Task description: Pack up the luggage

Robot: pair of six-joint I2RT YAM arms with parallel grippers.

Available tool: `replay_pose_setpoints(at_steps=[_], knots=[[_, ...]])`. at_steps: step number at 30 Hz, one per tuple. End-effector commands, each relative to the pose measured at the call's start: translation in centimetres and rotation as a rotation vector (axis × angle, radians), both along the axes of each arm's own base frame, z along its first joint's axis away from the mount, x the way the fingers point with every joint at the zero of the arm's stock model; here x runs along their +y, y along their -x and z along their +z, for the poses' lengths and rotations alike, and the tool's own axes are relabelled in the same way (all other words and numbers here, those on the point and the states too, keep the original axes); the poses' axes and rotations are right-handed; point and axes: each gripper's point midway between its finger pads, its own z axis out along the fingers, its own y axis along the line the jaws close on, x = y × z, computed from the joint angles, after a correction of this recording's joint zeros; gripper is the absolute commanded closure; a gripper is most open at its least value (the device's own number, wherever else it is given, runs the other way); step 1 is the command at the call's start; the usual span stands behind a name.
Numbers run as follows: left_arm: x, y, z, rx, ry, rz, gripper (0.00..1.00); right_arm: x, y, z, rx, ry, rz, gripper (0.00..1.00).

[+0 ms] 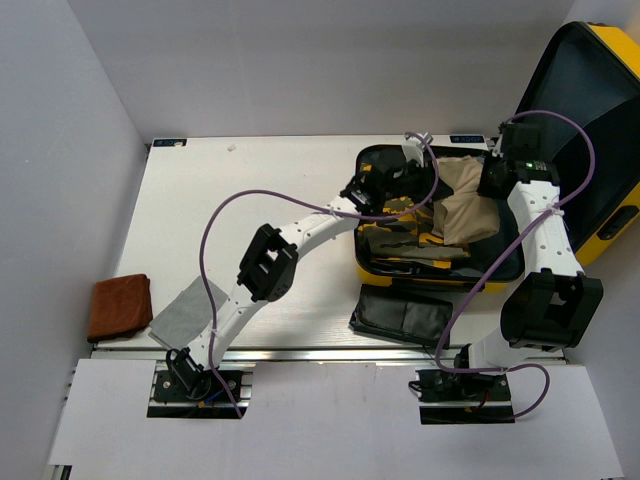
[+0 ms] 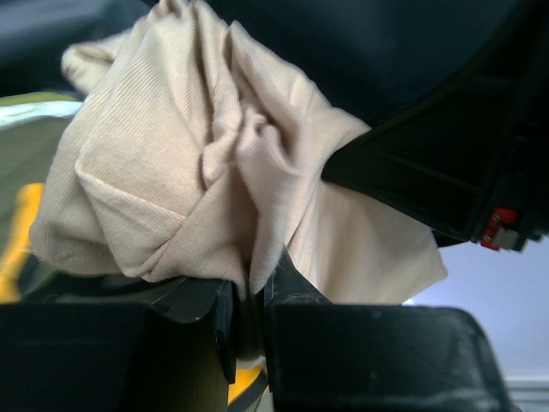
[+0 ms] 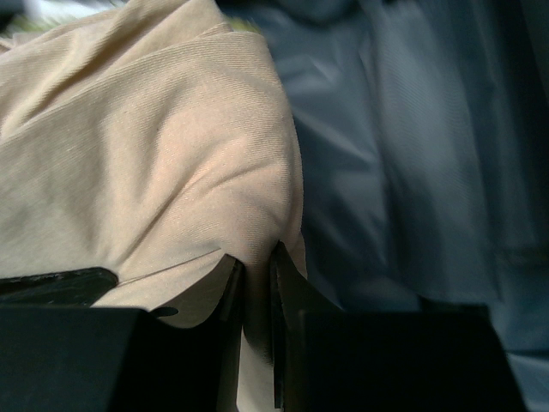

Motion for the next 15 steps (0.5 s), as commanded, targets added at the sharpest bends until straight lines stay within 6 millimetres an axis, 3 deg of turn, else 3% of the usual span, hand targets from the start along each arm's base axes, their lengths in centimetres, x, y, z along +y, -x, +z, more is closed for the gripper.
replay_pose_setpoints(at_steps=[1, 4, 6, 11, 12, 15], knots=[[-0.5, -0.3, 7.7, -0.103, 0.195, 0.038, 1.00, -7.3, -0.1, 2.2, -0.027, 0.132, -0.116, 1.00], [-2.7, 0.8, 8.3, -0.152, 0.282, 0.040, 1.00, -9.0, 0.7, 0.8, 0.015, 0.122, -0.143, 1.00], [-3.5, 0.5, 7.0, -0.147, 0.294, 0.075, 0.99, -9.1, 0.7, 0.4, 0.023, 0.110, -0.127, 1.00], [-4.3, -0.8, 3.6, -0.123, 0.321, 0.137, 0.99, -11.4, 0.7, 0.2, 0.019, 0.133, -0.177, 1.00], [-4.6, -1.0, 2.0, -0.098, 0.319, 0.143, 0.98, -11.9, 0.7, 0.3, 0.016, 0.131, -0.186, 1.00], [-4.7, -1.2, 2.0, -0.099, 0.378, 0.148, 0.97, -12.7, 0.4, 1.1, 0.005, 0.142, -0.186, 1.00]])
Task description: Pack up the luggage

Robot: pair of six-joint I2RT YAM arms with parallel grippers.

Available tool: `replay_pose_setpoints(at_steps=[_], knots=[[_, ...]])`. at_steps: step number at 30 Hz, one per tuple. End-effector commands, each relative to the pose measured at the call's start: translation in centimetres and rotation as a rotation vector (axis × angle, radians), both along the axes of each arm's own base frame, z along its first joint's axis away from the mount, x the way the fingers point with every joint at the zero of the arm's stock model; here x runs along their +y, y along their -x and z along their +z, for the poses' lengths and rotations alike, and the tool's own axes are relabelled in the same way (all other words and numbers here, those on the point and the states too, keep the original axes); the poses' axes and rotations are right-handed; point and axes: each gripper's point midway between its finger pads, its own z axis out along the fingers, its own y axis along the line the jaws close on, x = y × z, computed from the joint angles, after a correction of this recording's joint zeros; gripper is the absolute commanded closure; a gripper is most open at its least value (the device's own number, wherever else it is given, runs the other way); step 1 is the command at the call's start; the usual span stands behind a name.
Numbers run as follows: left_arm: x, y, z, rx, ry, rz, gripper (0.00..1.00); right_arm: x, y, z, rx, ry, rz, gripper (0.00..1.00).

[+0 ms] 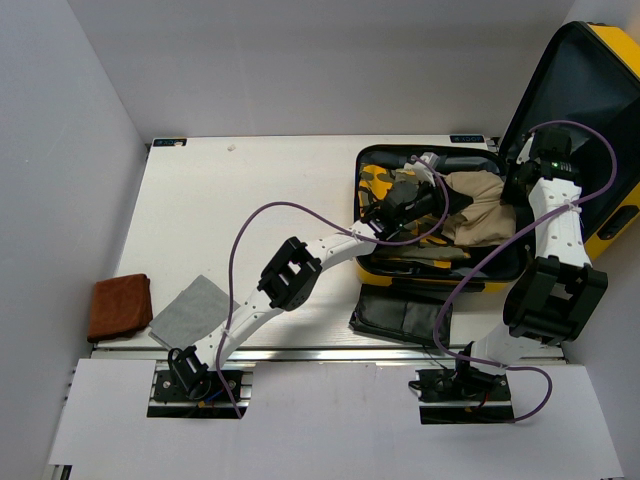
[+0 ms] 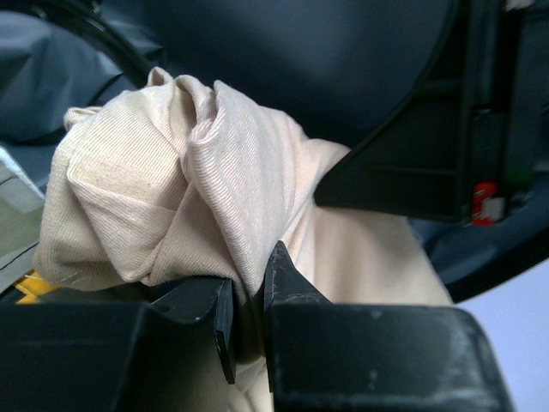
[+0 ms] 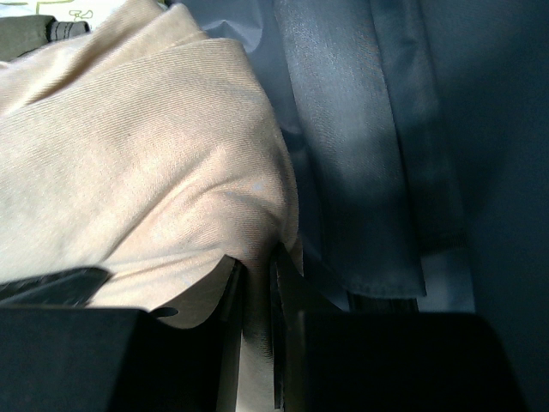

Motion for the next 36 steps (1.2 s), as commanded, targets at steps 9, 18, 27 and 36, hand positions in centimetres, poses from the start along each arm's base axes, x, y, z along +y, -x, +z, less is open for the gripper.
replay_pose_setpoints(at_steps=[9, 18, 27, 36], knots=[[2.0, -1.6, 7.9, -0.112, 0.197, 0.051, 0.97, -6.3, -1.3, 6.8, -0.116, 0.211, -0.064, 1.00], [2.5, 2.6, 14.6, -0.225, 0.219, -0.059, 1.00, -5.0, 1.8, 13.6, -0.259, 0.279, -0.021, 1.00], [0.8, 1.9, 8.0, -0.127, 0.114, -0.025, 1.00, -7.0, 2.0, 10.1, -0.143, 0.307, -0.079, 1.00], [1.8, -1.1, 7.2, -0.176, 0.026, 0.111, 1.00, -6.7, -0.2, 7.1, -0.111, 0.243, -0.029, 1.00]])
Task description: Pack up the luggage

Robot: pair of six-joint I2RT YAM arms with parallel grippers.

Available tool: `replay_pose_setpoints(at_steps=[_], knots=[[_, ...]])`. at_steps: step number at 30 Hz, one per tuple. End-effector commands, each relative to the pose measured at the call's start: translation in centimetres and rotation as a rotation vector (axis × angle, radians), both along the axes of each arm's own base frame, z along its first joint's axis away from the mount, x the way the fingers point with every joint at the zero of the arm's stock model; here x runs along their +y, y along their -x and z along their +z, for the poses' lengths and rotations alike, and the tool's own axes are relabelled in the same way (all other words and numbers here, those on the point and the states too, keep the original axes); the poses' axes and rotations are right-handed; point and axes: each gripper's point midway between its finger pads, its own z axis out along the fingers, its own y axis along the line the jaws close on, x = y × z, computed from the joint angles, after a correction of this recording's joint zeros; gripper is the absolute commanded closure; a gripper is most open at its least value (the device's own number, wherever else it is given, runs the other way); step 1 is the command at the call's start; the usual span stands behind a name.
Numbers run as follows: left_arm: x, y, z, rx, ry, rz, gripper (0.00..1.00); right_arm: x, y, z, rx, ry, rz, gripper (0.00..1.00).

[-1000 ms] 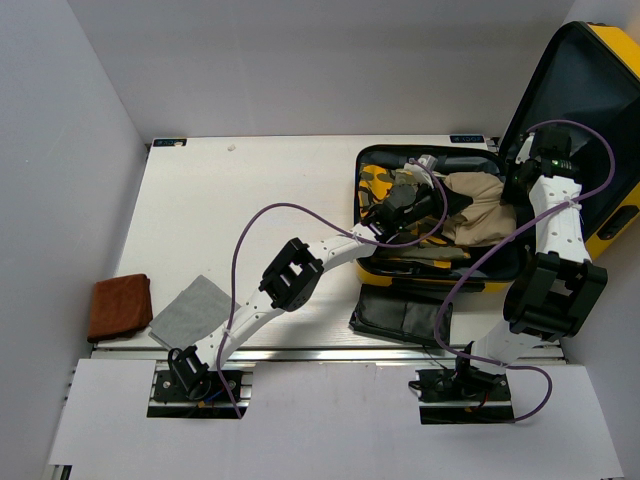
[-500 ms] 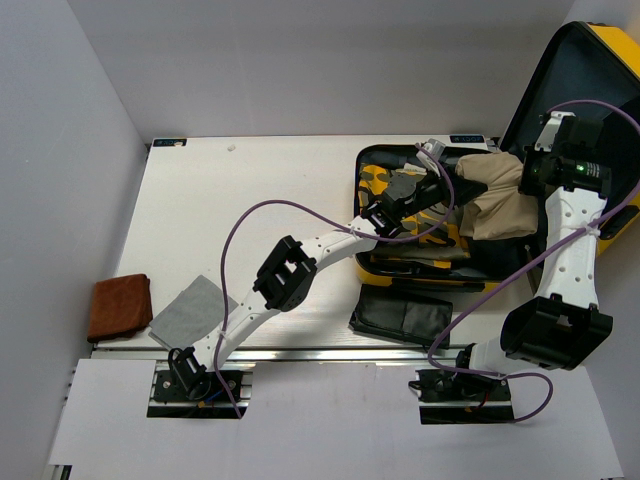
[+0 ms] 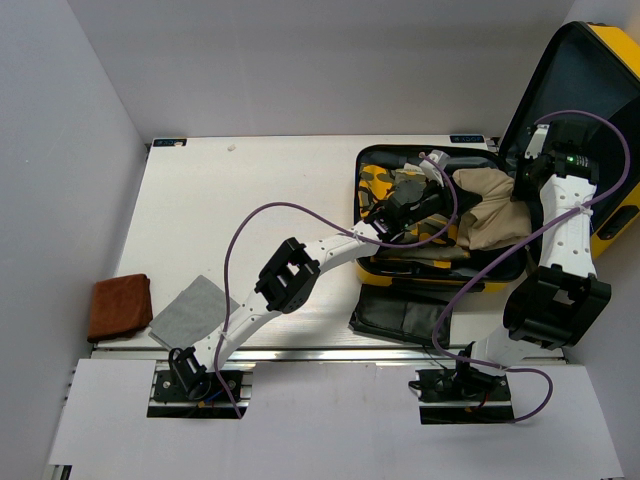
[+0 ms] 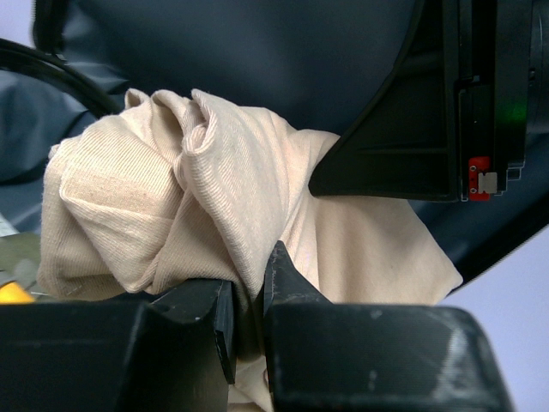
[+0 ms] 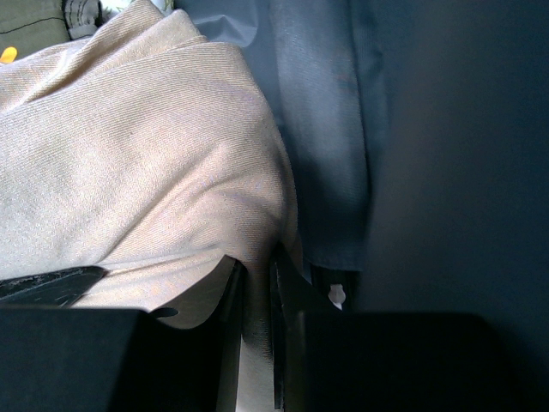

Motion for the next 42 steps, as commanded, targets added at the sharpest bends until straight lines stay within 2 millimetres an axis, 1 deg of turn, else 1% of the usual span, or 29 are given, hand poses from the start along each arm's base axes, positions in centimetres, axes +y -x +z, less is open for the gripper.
replay_pose_setpoints(at_steps=[1, 4, 5, 6, 7, 9, 11, 14, 16, 17, 20, 21, 22, 23, 24, 25, 26, 27, 29, 31, 32, 33, 35, 36, 38, 39, 40, 41, 42], knots=[[3.0, -3.8, 4.4, -0.072, 0.014, 0.127, 1.00, -5.5, -1.8, 3.8, -0.145, 0.168, -0.114, 1.00], [4.1, -3.8, 7.0, -0.118, 0.006, 0.166, 1.00, -3.5, -3.0, 4.5, -0.189, 0.100, -0.031, 1.00], [4.7, -4.2, 7.5, -0.125, -0.004, 0.202, 1.00, -2.1, -3.8, 4.5, -0.210, 0.046, 0.034, 1.00], [5.2, -4.2, 8.0, -0.136, -0.011, 0.221, 1.00, -1.4, -4.4, 5.1, -0.232, 0.031, 0.061, 1.00], [6.1, -3.9, 8.4, -0.142, -0.018, 0.236, 1.00, -0.8, -5.1, 4.9, -0.227, 0.020, 0.087, 1.00], [7.7, -4.6, 8.7, -0.144, -0.022, 0.296, 1.00, 0.5, -6.1, 5.0, -0.223, 0.020, 0.143, 1.00], [8.5, -4.7, 8.4, -0.121, -0.030, 0.327, 1.00, 0.2, -7.5, 5.4, -0.227, 0.038, 0.136, 1.00], [9.7, -6.9, 7.2, -0.056, -0.039, 0.350, 1.00, 0.6, -8.7, 6.2, -0.234, 0.044, 0.161, 1.00], [10.5, -8.5, 6.4, -0.037, -0.050, 0.352, 1.00, 0.6, -8.7, 6.4, -0.231, 0.050, 0.149, 1.00], [9.9, -8.8, 6.5, -0.034, -0.035, 0.342, 1.00, 0.4, -8.5, 6.3, -0.226, 0.059, 0.137, 1.00], [11.1, -10.6, 6.4, 0.005, -0.038, 0.350, 1.00, 1.3, -7.8, 6.1, -0.228, 0.055, 0.187, 1.00], [11.4, -10.3, 6.2, 0.011, -0.040, 0.346, 1.00, 1.4, -7.6, 6.0, -0.228, 0.060, 0.202, 1.00], [11.8, -9.9, 7.5, -0.021, 0.001, 0.345, 1.00, 1.4, -7.9, 6.0, -0.236, 0.067, 0.207, 1.00], [13.0, -9.1, 7.0, -0.034, -0.023, 0.358, 1.00, 1.4, -8.1, 6.2, -0.240, 0.067, 0.208, 1.00], [13.8, -9.0, 7.8, -0.059, -0.001, 0.388, 1.00, 1.4, -8.6, 5.7, -0.230, 0.060, 0.209, 1.00], [13.7, -8.2, 7.8, -0.063, -0.008, 0.389, 1.00, 1.8, -9.0, 5.7, -0.236, 0.042, 0.231, 1.00], [14.4, -7.9, 7.5, -0.058, -0.025, 0.403, 1.00, 2.2, -9.5, 6.4, -0.253, 0.039, 0.256, 1.00], [14.8, -7.8, 7.3, -0.045, -0.028, 0.412, 1.00, 2.3, -10.2, 6.0, -0.251, 0.032, 0.278, 1.00], [15.7, -7.8, 6.5, -0.001, -0.005, 0.413, 1.00, 3.9, -11.9, 7.1, -0.319, 0.055, 0.405, 1.00], [16.6, -7.4, 4.9, 0.033, 0.004, 0.432, 1.00, 5.3, -13.4, 7.2, -0.359, 0.093, 0.497, 1.00], [16.7, -7.3, 4.4, 0.047, 0.007, 0.434, 1.00, 6.4, -14.2, 7.3, -0.376, 0.122, 0.535, 1.00], [16.4, -6.7, 3.6, 0.060, -0.005, 0.427, 1.00, 6.4, -15.5, 7.3, -0.391, 0.162, 0.555, 1.00], [16.2, -6.7, 2.8, 0.073, -0.018, 0.450, 1.00, 7.1, -16.7, 7.3, -0.398, 0.205, 0.606, 1.00], [16.3, -6.8, 2.5, 0.077, -0.021, 0.459, 1.00, 8.4, -18.0, 7.2, -0.416, 0.220, 0.638, 1.00], [16.6, -7.0, 1.1, 0.139, -0.014, 0.481, 1.00, 9.9, -18.9, 6.7, -0.424, 0.220, 0.691, 1.00], [17.1, -7.4, 0.7, 0.155, -0.002, 0.490, 1.00, 10.9, -19.8, 5.8, -0.416, 0.230, 0.712, 1.00], [18.2, -7.9, -0.6, 0.200, 0.002, 0.520, 1.00, 11.5, -20.2, 5.4, -0.410, 0.247, 0.718, 1.00], [18.5, -7.9, -1.1, 0.213, 0.000, 0.538, 1.00, 11.7, -20.8, 4.0, -0.387, 0.253, 0.720, 0.97], [18.9, -8.1, -1.8, 0.228, -0.013, 0.562, 1.00, 12.2, -21.4, 3.7, -0.387, 0.268, 0.717, 0.94]])
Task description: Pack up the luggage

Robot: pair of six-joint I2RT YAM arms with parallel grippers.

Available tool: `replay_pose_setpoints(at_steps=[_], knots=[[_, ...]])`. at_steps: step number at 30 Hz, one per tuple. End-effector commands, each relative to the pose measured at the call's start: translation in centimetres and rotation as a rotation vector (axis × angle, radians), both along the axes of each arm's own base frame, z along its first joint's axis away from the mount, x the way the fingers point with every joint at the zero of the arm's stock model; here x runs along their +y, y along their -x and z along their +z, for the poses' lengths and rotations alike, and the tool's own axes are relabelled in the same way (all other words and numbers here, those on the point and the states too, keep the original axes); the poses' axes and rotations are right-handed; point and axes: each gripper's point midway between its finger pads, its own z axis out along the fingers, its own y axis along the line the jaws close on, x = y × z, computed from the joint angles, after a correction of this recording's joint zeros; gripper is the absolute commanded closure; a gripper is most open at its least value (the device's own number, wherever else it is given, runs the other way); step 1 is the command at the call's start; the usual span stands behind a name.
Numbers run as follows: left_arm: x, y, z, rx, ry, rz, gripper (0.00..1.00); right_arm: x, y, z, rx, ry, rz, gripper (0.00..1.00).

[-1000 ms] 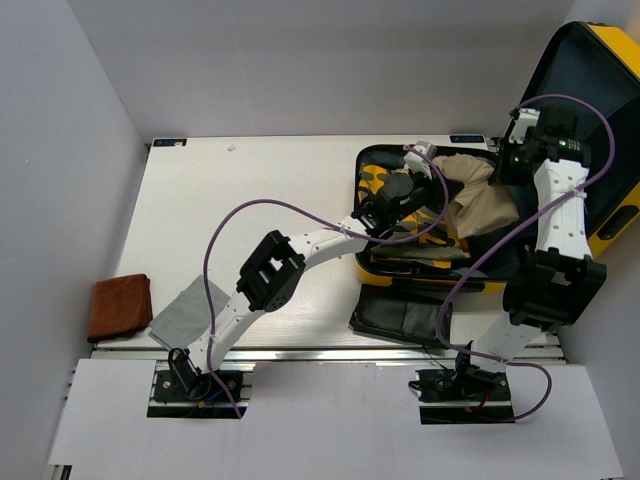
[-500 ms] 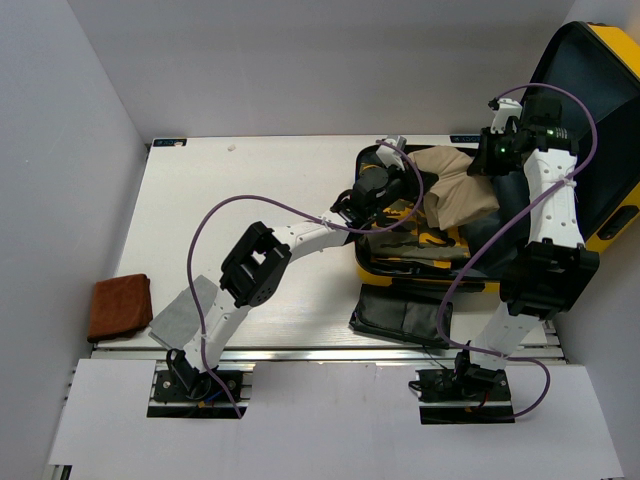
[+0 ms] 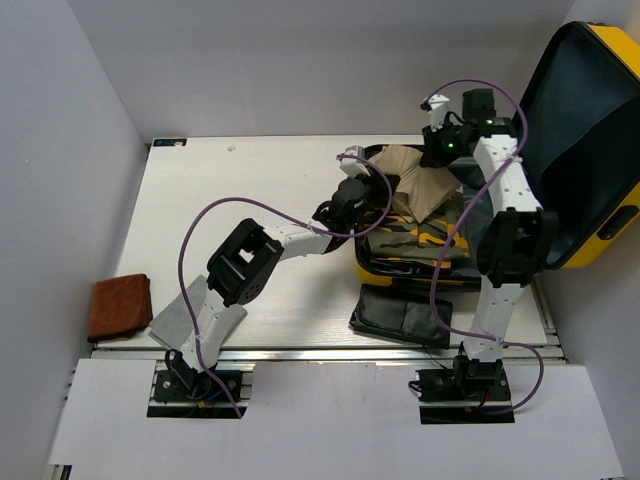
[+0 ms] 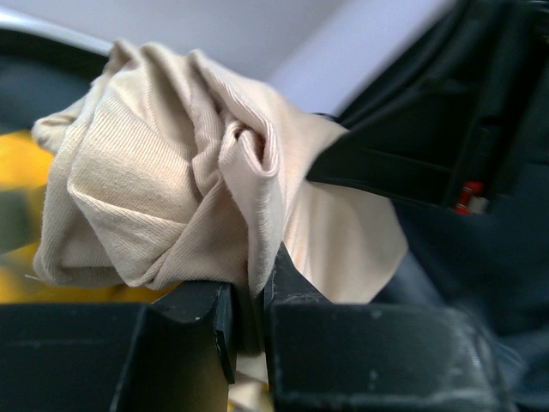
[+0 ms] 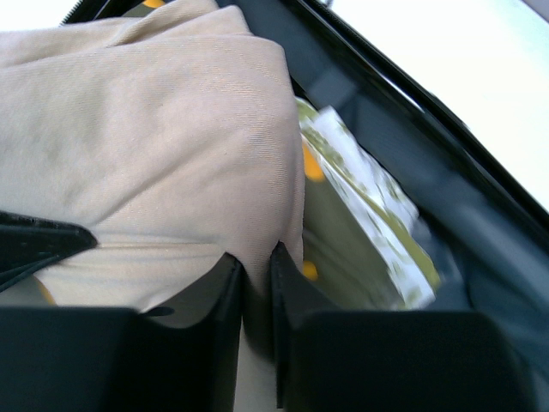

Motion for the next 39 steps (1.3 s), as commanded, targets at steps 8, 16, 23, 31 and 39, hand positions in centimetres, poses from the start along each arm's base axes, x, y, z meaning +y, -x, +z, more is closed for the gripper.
replay_pose_setpoints(at_steps=[8, 16, 23, 31, 39], knots=[[3.2, -2.7, -2.4, 0.108, -0.045, 0.184, 1.00, -2.8, -8.8, 6.7, -0.373, 0.125, -0.291, 0.30], [3.5, -3.7, -1.7, 0.089, -0.035, 0.207, 1.00, -5.1, 0.4, 8.7, -0.239, -0.138, -0.707, 0.16], [3.5, -3.8, -2.0, 0.090, -0.047, 0.210, 1.00, -3.9, 4.1, -0.9, 0.032, -0.335, -0.768, 0.17], [3.3, -3.8, -2.2, 0.094, -0.052, 0.201, 1.00, -1.9, 2.6, -4.9, 0.134, -0.450, -0.720, 0.24], [2.7, -4.0, -2.4, 0.092, -0.066, 0.183, 1.00, -0.9, 1.8, -6.6, 0.193, -0.510, -0.680, 0.73]])
